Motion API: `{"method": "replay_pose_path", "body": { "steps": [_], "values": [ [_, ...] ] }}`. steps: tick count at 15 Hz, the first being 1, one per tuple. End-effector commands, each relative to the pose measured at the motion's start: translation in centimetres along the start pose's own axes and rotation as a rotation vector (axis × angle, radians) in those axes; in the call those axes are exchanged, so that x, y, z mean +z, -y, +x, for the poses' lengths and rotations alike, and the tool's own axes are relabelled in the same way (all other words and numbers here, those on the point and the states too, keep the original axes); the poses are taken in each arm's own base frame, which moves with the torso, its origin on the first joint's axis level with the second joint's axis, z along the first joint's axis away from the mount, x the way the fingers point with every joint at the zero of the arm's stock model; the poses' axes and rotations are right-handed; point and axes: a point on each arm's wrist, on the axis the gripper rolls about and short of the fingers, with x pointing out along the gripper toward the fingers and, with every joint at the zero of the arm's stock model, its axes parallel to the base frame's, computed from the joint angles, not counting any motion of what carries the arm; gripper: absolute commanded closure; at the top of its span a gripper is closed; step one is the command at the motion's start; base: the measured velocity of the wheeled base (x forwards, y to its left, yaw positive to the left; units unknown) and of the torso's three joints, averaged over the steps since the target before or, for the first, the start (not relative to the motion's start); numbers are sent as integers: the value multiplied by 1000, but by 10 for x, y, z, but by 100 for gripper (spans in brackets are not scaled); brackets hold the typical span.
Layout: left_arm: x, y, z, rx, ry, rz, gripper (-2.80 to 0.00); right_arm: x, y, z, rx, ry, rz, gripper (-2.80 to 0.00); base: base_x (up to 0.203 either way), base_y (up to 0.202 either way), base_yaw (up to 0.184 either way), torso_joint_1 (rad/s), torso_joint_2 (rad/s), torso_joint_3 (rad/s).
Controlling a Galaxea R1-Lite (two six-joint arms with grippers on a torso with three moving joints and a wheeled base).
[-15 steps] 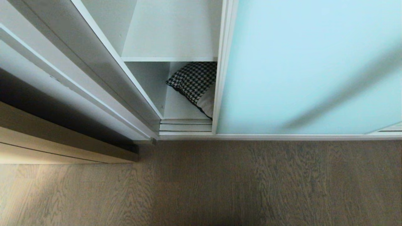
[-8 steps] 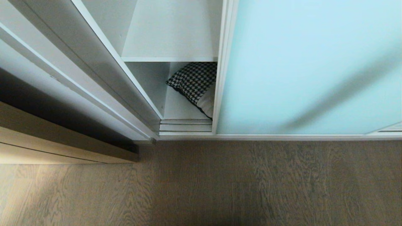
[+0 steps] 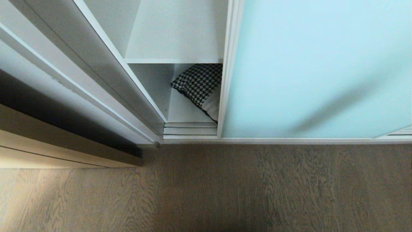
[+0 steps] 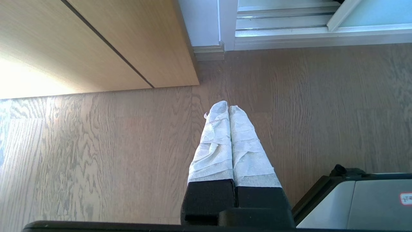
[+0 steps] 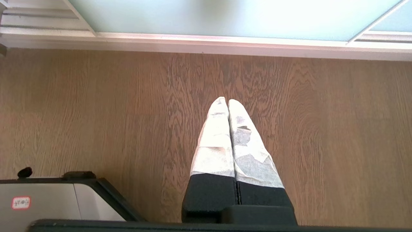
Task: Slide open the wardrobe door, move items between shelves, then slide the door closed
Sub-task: Open the door
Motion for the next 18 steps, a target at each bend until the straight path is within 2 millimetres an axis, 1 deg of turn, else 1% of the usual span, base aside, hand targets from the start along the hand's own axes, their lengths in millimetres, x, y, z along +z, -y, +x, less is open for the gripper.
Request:
{"method": "replay_pose_path", "body": {
  "steps": [1, 12, 15, 16, 18],
  "values": [
    [0, 0, 0, -1, -2, 0, 0, -4, 0, 1, 0, -11, 0, 0, 0, 0, 0, 0, 0, 0],
    [0, 0, 0, 2, -2, -3, 0, -4, 0, 1, 0, -10, 17, 0, 0, 0, 0, 0, 0, 0],
    [2, -1, 0, 39, 16, -31, 0, -4, 0, 1, 0, -10, 17, 0, 0, 0, 0, 0, 0, 0],
    [11, -2, -3, 38, 50, -30, 0, -4, 0, 1, 1, -10, 17, 0, 0, 0, 0, 0, 0, 0],
    [49, -3, -17, 10, 151, -26, 0, -4, 0, 1, 1, -12, 17, 0, 0, 0, 0, 0, 0, 0]
  ]
}}
